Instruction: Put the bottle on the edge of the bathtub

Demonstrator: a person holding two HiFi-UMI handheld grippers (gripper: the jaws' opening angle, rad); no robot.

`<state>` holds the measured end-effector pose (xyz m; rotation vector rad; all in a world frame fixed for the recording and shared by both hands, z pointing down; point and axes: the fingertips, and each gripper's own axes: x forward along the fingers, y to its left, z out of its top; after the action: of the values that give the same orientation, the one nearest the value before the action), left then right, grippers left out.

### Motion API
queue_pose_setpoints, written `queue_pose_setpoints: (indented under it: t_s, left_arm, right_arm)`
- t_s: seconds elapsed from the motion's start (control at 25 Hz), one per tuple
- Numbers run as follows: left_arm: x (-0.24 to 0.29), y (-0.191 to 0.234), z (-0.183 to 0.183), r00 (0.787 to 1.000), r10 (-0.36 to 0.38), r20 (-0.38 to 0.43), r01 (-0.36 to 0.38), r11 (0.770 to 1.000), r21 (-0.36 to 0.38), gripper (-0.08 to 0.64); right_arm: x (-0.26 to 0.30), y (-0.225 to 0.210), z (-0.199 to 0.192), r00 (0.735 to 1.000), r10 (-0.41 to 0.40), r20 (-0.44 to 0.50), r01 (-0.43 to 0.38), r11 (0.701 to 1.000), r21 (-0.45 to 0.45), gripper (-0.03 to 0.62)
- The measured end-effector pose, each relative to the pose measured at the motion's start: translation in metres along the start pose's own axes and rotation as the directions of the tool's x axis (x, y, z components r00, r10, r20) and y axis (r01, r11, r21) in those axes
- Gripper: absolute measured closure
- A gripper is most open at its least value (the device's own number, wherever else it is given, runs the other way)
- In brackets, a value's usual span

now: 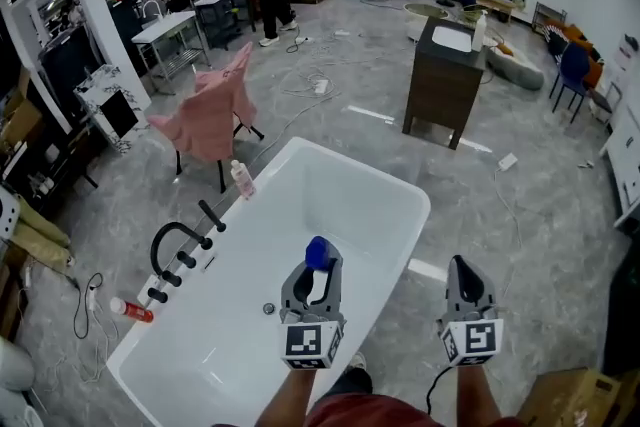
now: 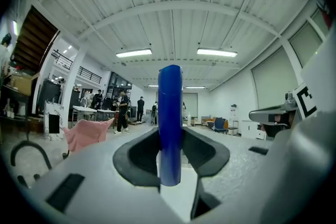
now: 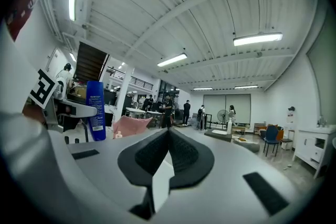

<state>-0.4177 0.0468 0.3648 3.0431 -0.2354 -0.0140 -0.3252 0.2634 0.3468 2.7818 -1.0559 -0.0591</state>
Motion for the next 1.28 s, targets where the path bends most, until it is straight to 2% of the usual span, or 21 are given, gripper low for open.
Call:
queue_pose_setpoints:
  t_s: [0.2,0.4,0.76,1.0,1.28]
  left_arm:
    - [0.056,0.028,0.004,1.000,0.018,-0.004,-0.018,1.000,0.016,0.419]
    - [0.093,0.044,0.006,0.999,0.030,-0.016,-0.029,0.999,0.017,0.419]
    - [0.147,0.028,0.000,0.999,0.026,-0.026,-0.025,0.999,0.038,0.419]
    - [0.208,-0.008,0.002,0.999,0.044,-0.013,-0.043,0.997,0.067,0.419]
    - [0.302,-0.080,0.011,0.997,0.083,0.000,-0.082,0.993,0.087,0.419]
  right_arm:
    - [0.071,-0.004,0.003,0.999,0.042,-0.011,-0.042,0.999,-0.003,0.594]
    - [0.115,-0.008,-0.001,0.998,0.068,-0.009,-0.068,0.998,-0.001,0.594]
    - [0.156,-0.053,-0.014,0.999,0.054,-0.002,-0.054,0.998,0.023,0.594]
    - [0.195,-0.119,-0.018,0.997,0.065,0.049,-0.067,0.997,0.033,0.594]
    - [0.243,-0.238,-0.025,0.992,0.097,0.075,-0.099,0.995,0.025,0.594]
